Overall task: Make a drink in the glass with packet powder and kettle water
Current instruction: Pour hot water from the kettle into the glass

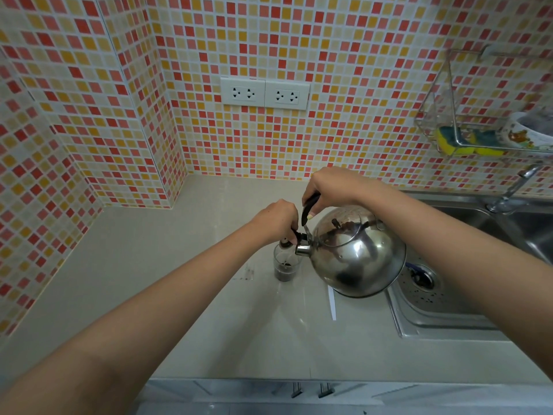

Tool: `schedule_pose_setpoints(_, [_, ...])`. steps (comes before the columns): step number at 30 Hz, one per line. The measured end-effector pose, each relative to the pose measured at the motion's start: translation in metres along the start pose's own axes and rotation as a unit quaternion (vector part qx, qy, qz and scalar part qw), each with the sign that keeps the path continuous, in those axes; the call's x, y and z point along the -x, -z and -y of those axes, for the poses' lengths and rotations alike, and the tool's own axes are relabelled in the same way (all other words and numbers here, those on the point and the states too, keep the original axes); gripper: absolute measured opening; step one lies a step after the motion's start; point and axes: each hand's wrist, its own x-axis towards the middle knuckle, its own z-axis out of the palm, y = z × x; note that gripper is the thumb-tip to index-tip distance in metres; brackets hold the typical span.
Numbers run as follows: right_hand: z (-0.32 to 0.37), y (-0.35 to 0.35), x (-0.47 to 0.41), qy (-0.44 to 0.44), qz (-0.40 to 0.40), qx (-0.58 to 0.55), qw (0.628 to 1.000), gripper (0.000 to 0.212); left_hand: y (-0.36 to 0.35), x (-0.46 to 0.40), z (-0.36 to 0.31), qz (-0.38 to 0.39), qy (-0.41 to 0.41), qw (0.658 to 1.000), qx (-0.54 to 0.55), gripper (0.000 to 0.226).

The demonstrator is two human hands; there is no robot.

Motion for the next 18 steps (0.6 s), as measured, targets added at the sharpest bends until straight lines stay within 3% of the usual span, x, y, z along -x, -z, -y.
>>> schedule_pose_setpoints(18, [-0.0008,0.0003,-0.0041,0.001,0.015,-0.006,1.0,0.025,-0.0042,-0.0024,0.0022,-0.004,-0.004,1.0,0.005,0.032])
